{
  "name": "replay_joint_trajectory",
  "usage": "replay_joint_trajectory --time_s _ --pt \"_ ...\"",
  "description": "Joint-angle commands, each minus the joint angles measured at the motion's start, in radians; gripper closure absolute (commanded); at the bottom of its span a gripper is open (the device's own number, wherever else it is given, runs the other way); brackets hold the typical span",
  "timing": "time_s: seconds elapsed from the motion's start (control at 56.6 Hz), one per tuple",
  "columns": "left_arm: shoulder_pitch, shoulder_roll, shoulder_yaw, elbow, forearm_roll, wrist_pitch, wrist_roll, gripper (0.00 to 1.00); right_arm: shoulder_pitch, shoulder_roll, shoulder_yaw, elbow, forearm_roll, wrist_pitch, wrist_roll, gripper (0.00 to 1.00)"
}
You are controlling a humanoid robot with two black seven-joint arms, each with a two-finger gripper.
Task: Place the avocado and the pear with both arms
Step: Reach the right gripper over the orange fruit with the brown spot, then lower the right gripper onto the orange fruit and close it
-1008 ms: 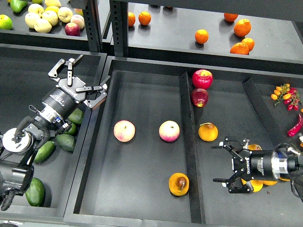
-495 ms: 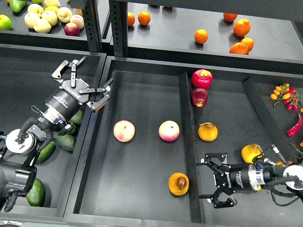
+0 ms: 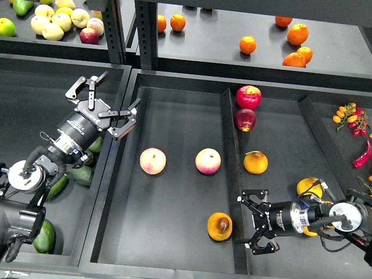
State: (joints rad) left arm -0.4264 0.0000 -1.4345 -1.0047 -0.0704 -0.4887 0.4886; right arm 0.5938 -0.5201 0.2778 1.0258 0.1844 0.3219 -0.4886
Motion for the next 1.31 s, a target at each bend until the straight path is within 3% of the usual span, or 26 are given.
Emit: replay_joint_trajectory --time_s 0.0,0.902,1.149,1.29 --pt "-0.005 0.0 0.002 0.0 0.0 0.0 0.0 0.01 0.0 0.026 0.0 -0.026 -0.011 -0.001 0.0 0.0" --pt "-0.005 0.0 0.005 -0.015 0.0 0.0 0.0 0.01 0.001 0.15 0.001 -0.204 -0.054 -0.001 0.0 0.01" --pt "-0.005 0.0 0.005 -0.015 -0.002 0.0 0.0 0.01 0.003 0.183 0.015 -0.242 -0.056 0.002 0.0 0.12" --pt "-0.006 0.0 0.005 -0.015 -0.002 0.0 0.0 0.01 0.008 0.186 0.018 -0.259 -0.056 0.0 0.0 0.23"
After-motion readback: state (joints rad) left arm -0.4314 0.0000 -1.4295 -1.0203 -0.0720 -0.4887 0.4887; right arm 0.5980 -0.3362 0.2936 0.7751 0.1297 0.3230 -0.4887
